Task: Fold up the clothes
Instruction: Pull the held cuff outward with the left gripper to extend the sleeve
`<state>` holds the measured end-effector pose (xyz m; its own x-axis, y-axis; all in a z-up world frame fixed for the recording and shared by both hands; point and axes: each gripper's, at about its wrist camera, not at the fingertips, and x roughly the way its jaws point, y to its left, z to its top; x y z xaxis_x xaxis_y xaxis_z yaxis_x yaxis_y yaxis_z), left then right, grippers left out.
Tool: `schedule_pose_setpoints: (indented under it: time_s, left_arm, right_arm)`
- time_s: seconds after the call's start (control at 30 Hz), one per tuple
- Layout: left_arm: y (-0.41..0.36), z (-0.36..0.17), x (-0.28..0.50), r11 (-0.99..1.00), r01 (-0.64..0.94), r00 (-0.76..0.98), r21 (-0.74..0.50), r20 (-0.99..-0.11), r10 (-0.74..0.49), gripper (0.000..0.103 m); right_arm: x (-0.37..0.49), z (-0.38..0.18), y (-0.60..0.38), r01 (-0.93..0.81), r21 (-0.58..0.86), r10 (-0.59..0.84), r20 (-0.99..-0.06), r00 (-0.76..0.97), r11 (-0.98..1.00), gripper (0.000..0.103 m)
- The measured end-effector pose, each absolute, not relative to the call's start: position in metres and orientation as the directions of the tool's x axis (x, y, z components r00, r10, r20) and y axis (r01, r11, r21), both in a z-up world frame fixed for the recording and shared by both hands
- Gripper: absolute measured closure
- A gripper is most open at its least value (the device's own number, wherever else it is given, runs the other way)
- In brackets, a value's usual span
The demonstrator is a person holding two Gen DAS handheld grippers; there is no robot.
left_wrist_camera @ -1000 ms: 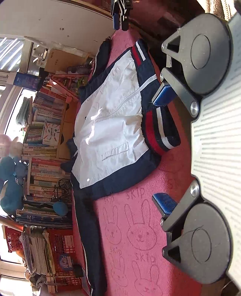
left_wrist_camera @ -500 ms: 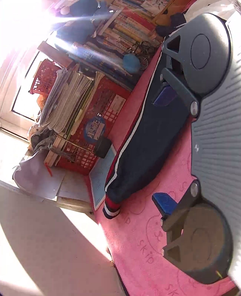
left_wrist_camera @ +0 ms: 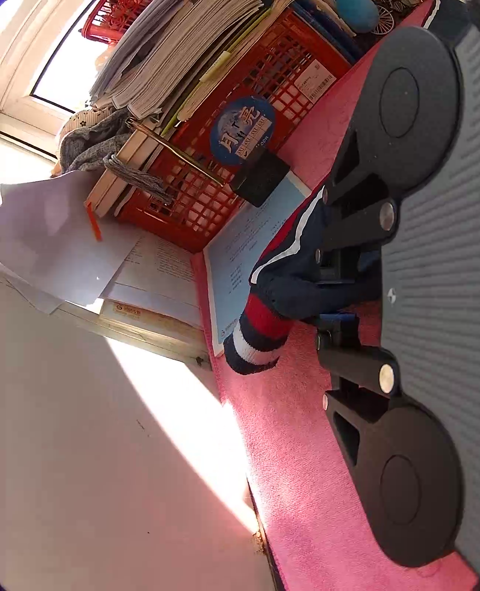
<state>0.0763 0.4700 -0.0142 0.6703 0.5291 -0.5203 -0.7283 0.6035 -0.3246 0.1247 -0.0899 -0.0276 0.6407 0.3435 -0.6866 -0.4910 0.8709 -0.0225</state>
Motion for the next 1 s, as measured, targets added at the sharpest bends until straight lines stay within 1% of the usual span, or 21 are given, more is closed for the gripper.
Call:
schedule_pose_setpoints:
  time_s: [0.1,0.13,0.2,0.27,0.4,0.47,0.57,0.73,0.9,1.0]
  left_arm:
    - [0.475,0.004,0.080,0.609,-0.732,0.673,-0.305,-0.458,0.580,0.092]
    - [0.476,0.013,0.081,0.612,-0.737,0.670,-0.287,-0.423,0.610,0.092]
    - [0.477,0.025,0.082,0.617,-0.753,0.654,-0.228,-0.359,0.666,0.092]
    - [0.481,0.028,0.088,0.621,-0.768,0.633,-0.158,-0.339,0.696,0.092]
    - [0.493,0.008,0.098,0.615,-0.783,0.593,-0.088,-0.401,0.698,0.092]
    - [0.499,-0.006,0.101,0.602,-0.793,0.574,-0.090,-0.440,0.690,0.092]
    - [0.504,-0.022,0.104,0.599,-0.797,0.560,-0.083,-0.475,0.679,0.092]
    - [0.511,-0.025,0.107,0.611,-0.785,0.569,-0.098,-0.502,0.651,0.091]
    - [0.518,-0.027,0.110,0.612,-0.783,0.566,-0.108,-0.530,0.632,0.091]
    - [0.520,-0.027,0.110,0.607,-0.787,0.561,-0.107,-0.531,0.634,0.091]
  right_arm:
    - [0.139,-0.028,-0.069,-0.515,-0.006,0.371,-0.687,0.625,0.857,0.015]
    - [0.144,-0.028,-0.062,-0.523,-0.001,0.380,-0.686,0.620,0.852,0.015]
    - [0.154,-0.029,-0.048,-0.539,0.010,0.398,-0.686,0.609,0.842,0.015]
    - [0.163,-0.029,-0.034,-0.555,0.021,0.416,-0.685,0.598,0.832,0.015]
    - [0.174,-0.035,-0.005,-0.592,0.019,0.445,-0.679,0.584,0.806,0.015]
    - [0.177,-0.038,0.007,-0.608,0.018,0.456,-0.680,0.574,0.794,0.015]
    - [0.178,-0.042,0.021,-0.626,0.014,0.465,-0.682,0.564,0.780,0.015]
    - [0.182,-0.045,0.033,-0.643,0.005,0.473,-0.683,0.557,0.765,0.013]
    - [0.184,-0.049,0.043,-0.650,-0.001,0.475,-0.681,0.557,0.760,0.007]
    - [0.184,-0.050,0.048,-0.654,-0.004,0.477,-0.681,0.556,0.757,0.005]
